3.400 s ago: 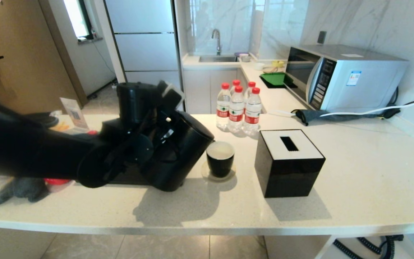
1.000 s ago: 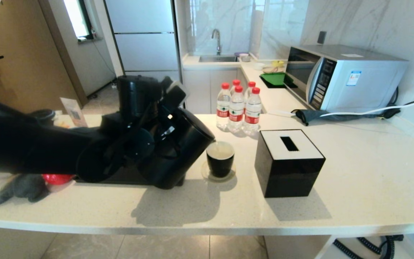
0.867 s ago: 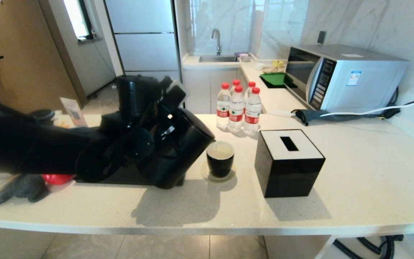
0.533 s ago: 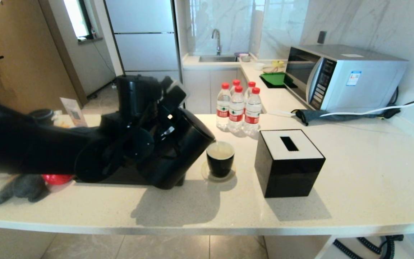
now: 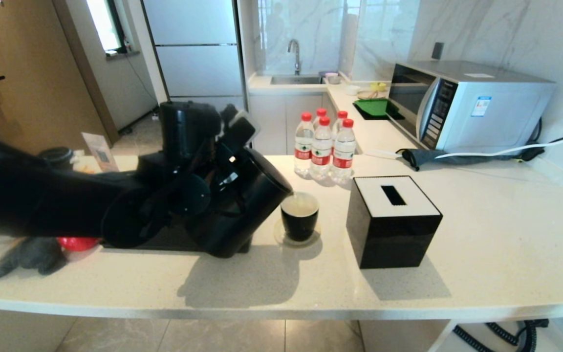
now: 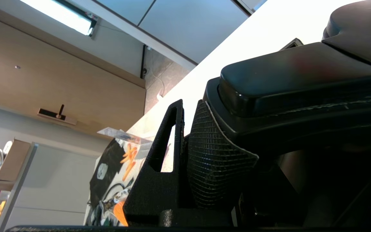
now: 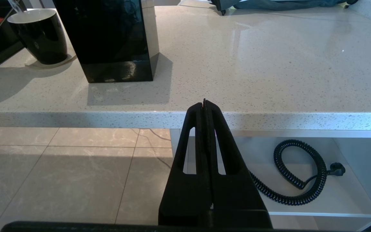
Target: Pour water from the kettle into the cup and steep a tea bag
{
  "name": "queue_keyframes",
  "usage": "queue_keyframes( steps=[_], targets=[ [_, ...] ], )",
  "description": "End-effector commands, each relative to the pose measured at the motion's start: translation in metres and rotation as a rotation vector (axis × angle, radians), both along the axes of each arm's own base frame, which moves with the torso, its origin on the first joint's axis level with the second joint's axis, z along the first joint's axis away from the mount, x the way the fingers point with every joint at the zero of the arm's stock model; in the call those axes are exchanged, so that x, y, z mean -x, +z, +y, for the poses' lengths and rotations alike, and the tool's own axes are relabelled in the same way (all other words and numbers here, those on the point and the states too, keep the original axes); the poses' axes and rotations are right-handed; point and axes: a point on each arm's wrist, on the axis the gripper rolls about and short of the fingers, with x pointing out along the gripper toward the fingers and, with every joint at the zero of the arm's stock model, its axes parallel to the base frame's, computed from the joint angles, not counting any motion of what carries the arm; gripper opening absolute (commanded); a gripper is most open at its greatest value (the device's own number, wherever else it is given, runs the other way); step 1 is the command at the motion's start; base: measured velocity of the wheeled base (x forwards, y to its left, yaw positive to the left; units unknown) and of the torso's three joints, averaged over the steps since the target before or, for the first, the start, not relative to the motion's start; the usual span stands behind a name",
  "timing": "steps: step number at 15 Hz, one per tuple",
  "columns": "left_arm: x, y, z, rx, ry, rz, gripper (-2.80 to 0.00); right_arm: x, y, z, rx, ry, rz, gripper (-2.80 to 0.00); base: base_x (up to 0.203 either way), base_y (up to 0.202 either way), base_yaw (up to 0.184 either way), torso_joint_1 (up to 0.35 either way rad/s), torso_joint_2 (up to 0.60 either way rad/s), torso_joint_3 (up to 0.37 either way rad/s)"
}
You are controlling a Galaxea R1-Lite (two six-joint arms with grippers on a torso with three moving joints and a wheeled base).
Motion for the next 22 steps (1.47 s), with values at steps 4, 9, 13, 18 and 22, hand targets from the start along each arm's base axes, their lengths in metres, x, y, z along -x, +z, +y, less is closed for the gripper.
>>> queue_keyframes(
  steps=[4,9,13,18,22],
  targets=[
    [-0.0001,0.0007,-0.0002,-0.004,0.004,-0.003,-2.8,-0.0001,0.0001,0.0,0.0,0.001,0.001,-2.8,0.0,0.0,0.0,0.0,0.0,0.0],
    [0.0,0.0011,-0.0006,-0.026,0.001,-0.003,-2.8,-0.0001,0.0001,0.0,0.0,0.001,0.001,-2.8,0.0,0.0,0.0,0.0,0.0,0.0],
    [0.0005,0.0008,-0.0021,-0.031,-0.002,-0.001,-2.8,-0.0001,0.0001,0.0,0.0,0.001,0.001,-2.8,0.0,0.0,0.0,0.0,0.0,0.0],
    [-0.0007,0.0007,-0.0029,-0.033,-0.002,-0.001,-2.8,-0.0001,0.0001,0.0,0.0,0.001,0.001,-2.8,0.0,0.0,0.0,0.0,0.0,0.0],
    [-0.0012,0.0009,-0.0031,-0.042,-0.002,-0.002,-2.8,-0.0001,0.0001,0.0,0.0,0.001,0.001,-2.8,0.0,0.0,0.0,0.0,0.0,0.0]
  ],
)
